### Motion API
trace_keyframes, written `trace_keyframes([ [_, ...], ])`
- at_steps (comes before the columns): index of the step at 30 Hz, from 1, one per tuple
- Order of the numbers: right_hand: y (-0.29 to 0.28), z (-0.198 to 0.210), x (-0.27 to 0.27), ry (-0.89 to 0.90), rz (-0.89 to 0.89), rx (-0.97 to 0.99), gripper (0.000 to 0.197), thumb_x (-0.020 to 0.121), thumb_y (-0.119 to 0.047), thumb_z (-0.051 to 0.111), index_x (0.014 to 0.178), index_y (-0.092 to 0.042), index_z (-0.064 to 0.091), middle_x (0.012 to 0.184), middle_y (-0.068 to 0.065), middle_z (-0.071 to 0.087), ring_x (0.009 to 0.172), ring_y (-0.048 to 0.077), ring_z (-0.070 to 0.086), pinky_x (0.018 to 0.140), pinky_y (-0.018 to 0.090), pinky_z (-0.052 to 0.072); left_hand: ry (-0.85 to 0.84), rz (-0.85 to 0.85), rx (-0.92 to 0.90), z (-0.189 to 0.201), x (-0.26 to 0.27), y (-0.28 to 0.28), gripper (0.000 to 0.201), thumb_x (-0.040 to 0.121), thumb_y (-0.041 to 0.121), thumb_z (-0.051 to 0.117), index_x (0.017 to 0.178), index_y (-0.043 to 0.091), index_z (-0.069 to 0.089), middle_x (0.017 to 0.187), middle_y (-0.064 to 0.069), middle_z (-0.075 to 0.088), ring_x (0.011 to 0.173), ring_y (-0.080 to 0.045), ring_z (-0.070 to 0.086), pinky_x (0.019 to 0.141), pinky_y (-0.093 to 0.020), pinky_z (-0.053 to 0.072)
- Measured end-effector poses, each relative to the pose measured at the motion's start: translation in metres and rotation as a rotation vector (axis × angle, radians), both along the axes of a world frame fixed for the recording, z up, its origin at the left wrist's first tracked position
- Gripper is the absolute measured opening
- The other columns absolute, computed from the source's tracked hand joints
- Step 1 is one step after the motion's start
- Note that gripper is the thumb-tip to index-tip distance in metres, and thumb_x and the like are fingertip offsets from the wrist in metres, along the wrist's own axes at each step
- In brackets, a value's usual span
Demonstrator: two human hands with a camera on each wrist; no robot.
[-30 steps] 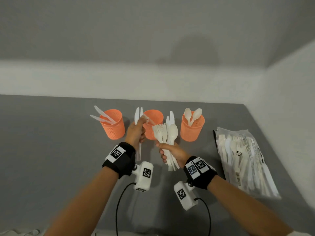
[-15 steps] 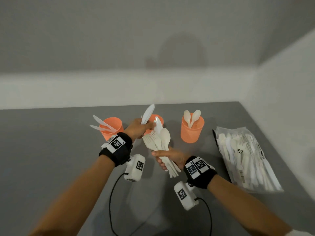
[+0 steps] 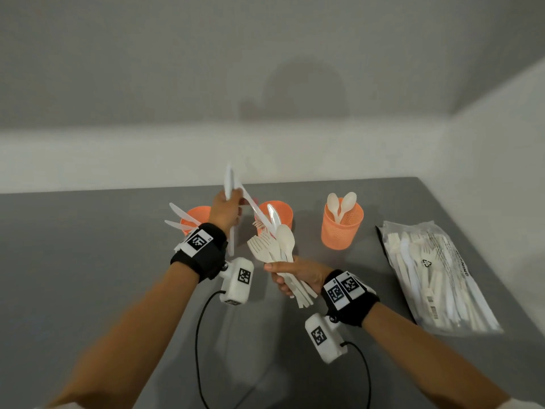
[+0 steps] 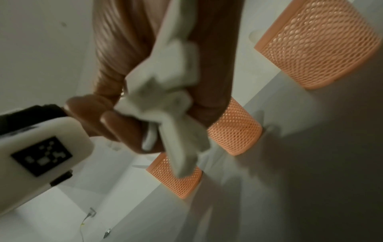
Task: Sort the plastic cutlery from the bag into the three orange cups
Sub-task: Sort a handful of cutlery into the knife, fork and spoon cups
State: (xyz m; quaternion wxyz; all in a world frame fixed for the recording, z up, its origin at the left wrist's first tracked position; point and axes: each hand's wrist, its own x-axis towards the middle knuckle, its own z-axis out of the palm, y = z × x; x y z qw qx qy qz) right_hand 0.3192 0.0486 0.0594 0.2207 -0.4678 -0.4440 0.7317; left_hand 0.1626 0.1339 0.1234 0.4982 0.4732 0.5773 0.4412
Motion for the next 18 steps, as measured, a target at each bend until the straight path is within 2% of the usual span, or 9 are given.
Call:
trace_keyframes([
  [2, 0.001, 0.0, 0.001, -0.022, -0.011, 0.008, 0.015, 0.092, -0.025, 0.054, 0.08, -0.018, 0.05, 0.05, -0.008, 0.052, 0.041, 0.004, 0.047, 0.045, 0.016, 0.041, -0.076, 0.142, 0.059, 0.003, -0.008, 0.011, 0.013, 0.097, 0.022, 0.037, 0.089, 0.014, 0.044, 0.077, -0.001, 0.066, 0.052, -0.01, 0.037, 0.037, -0.015, 0.03],
  [5, 0.004, -0.001, 0.001, -0.044, -0.027, 0.006, 0.014, 0.092, -0.025, 0.054, 0.081, -0.016, 0.05, 0.049, -0.008, 0.054, 0.04, 0.004, 0.047, 0.044, 0.016, 0.042, -0.108, 0.315, 0.118, 0.01, -0.022, 0.023, 0.013, 0.097, 0.023, 0.04, 0.092, 0.011, 0.04, 0.067, 0.001, 0.053, 0.051, -0.012, 0.039, 0.044, -0.019, 0.033],
  [7, 0.005, -0.001, 0.001, -0.05, -0.032, 0.004, 0.016, 0.092, -0.025, 0.055, 0.081, -0.016, 0.05, 0.048, -0.008, 0.054, 0.04, 0.005, 0.047, 0.045, 0.016, 0.043, -0.127, 0.315, 0.085, 0.007, -0.028, 0.027, 0.018, 0.096, 0.022, 0.044, 0.081, 0.013, 0.045, 0.062, -0.001, 0.041, 0.047, -0.012, 0.038, 0.041, -0.018, 0.034],
  [9, 0.007, -0.001, -0.002, -0.05, -0.033, 0.001, 0.017, 0.092, -0.026, 0.055, 0.079, -0.016, 0.05, 0.048, -0.007, 0.053, 0.039, 0.005, 0.046, 0.044, 0.016, 0.042, -0.162, 0.216, 0.01, -0.001, -0.029, 0.025, 0.021, 0.096, 0.018, 0.045, 0.077, 0.013, 0.052, 0.06, -0.001, 0.035, 0.036, -0.009, 0.039, 0.034, -0.016, 0.034],
  [11, 0.009, 0.0, -0.005, -0.036, -0.035, -0.009, 0.018, 0.092, -0.025, 0.055, 0.077, -0.016, 0.05, 0.047, -0.007, 0.051, 0.038, 0.005, 0.044, 0.042, 0.016, 0.04, -0.143, 0.069, -0.056, -0.007, -0.026, 0.017, 0.019, 0.097, 0.019, 0.045, 0.086, 0.009, 0.058, 0.058, 0.001, 0.035, 0.031, -0.004, 0.037, 0.032, -0.015, 0.033],
  [15, 0.011, 0.003, -0.011, -0.021, -0.024, -0.022, 0.021, 0.092, -0.025, 0.054, 0.073, -0.017, 0.05, 0.046, -0.007, 0.05, 0.037, 0.004, 0.043, 0.041, 0.015, 0.038, 0.103, -0.283, -0.12, -0.009, -0.015, -0.003, 0.021, 0.086, 0.036, 0.062, 0.082, 0.016, 0.061, 0.042, 0.01, 0.036, 0.034, -0.004, 0.028, 0.036, -0.016, 0.026],
  [18, 0.012, 0.003, -0.015, -0.019, -0.007, -0.024, 0.023, 0.092, -0.025, 0.053, 0.07, -0.017, 0.052, 0.048, -0.008, 0.052, 0.039, 0.004, 0.045, 0.044, 0.015, 0.039, 0.186, -0.399, -0.117, -0.008, -0.01, -0.01, 0.021, 0.082, 0.037, 0.066, 0.074, 0.018, 0.061, 0.046, 0.007, 0.045, 0.037, -0.006, 0.037, 0.035, -0.015, 0.027],
])
